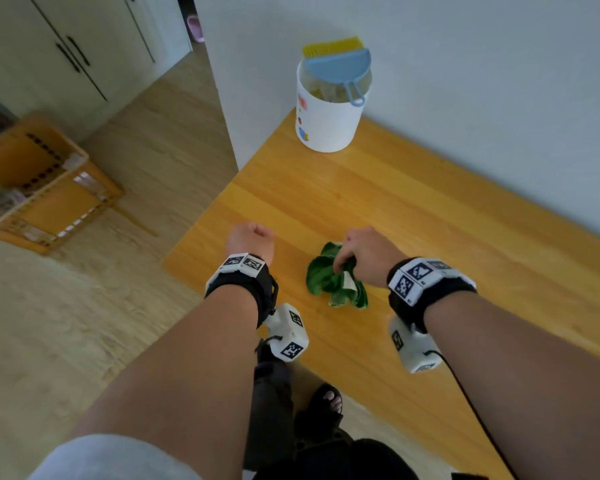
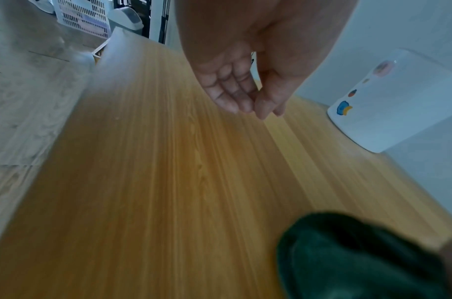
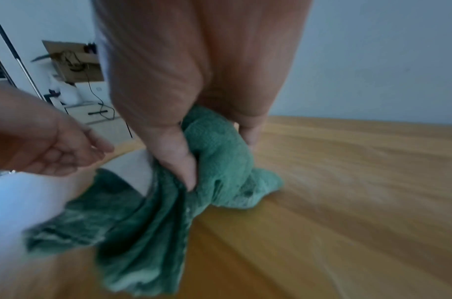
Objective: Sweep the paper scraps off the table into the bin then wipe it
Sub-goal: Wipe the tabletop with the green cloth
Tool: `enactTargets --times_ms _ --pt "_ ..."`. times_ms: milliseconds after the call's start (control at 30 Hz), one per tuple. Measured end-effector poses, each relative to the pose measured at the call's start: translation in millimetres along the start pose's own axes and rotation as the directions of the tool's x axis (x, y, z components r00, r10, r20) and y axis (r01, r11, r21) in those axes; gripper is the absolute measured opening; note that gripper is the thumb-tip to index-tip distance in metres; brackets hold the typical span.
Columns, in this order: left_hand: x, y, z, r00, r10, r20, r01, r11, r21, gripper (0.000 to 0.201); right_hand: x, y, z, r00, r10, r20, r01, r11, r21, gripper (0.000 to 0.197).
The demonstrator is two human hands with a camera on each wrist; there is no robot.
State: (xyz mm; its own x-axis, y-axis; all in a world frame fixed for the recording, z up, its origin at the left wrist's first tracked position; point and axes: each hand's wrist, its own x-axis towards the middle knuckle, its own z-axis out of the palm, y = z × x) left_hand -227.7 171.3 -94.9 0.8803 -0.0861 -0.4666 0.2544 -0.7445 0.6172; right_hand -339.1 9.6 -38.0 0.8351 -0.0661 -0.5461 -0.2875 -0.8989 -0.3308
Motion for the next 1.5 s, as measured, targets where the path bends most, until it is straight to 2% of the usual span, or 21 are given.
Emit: enactTargets --times_ms 133,200,300,400,500,767,933,1067,1167,1267,1367,1500 --pt "27.4 17.0 2.4 0.994 0.074 0.075 -0.079 0.995 0.060 0.023 48.2 -12.9 -32.6 0.988 -0.007 -0.156 0.008 1.000 0.008 0.047" --pt "41.5 25.7 4.2 0.989 0.105 0.100 -0.110 0.993 0.051 0.020 69.1 -16.2 -43.4 0.984 -0.016 -0.177 0.013 1.000 -0.016 0.048" --pt "56.6 34.5 7.5 0.983 0.151 0.102 -0.158 0.985 0.071 0.014 88.7 -10.0 -41.9 0.995 0.013 -0.103 -0.019 0.998 -0.061 0.049" --pt "64.3 34.2 11.2 0.985 0.130 0.114 -0.141 0.985 0.100 0.021 88.3 1.1 -25.1 0.996 0.082 -0.017 -0.083 0.994 -0.076 0.046" --pt "62.8 32.0 16.6 0.986 0.111 0.122 -0.126 0.983 0.131 0.028 77.6 12.5 -15.8 0.994 0.109 -0.022 -0.110 0.993 -0.038 0.046" --pt "22.1 43.9 47.9 0.971 0.147 0.187 -0.184 0.962 0.202 0.025 14.4 60.2 13.5 0.974 0.225 0.004 -0.225 0.974 -0.035 0.041" --pt "-4.3 49.4 71.4 0.965 0.127 0.227 -0.183 0.952 0.246 0.023 -42.4 96.6 34.0 0.929 0.368 0.040 -0.368 0.930 0.007 0.045" --pt "-21.7 57.0 85.0 0.962 0.132 0.239 -0.190 0.952 0.240 0.021 -72.5 117.7 40.5 0.892 0.440 0.100 -0.442 0.897 -0.006 0.034" --pt "-23.4 65.8 90.9 0.957 0.152 0.248 -0.212 0.948 0.238 0.020 -71.6 119.6 28.4 0.914 0.396 0.086 -0.400 0.916 0.028 0.040" --pt "-13.5 74.1 89.2 0.959 0.147 0.242 -0.211 0.940 0.267 0.018 -52.7 109.9 -1.4 0.945 0.325 -0.029 -0.323 0.944 0.075 0.049" --pt "3.8 82.1 88.9 0.962 0.144 0.234 -0.205 0.944 0.260 0.021 -17.0 95.6 -34.7 0.959 0.239 -0.156 -0.230 0.971 0.072 0.050" --pt "28.4 94.1 84.8 0.960 0.170 0.221 -0.219 0.951 0.218 0.027 40.1 80.2 -64.4 0.956 0.157 -0.246 -0.143 0.987 0.074 0.050"
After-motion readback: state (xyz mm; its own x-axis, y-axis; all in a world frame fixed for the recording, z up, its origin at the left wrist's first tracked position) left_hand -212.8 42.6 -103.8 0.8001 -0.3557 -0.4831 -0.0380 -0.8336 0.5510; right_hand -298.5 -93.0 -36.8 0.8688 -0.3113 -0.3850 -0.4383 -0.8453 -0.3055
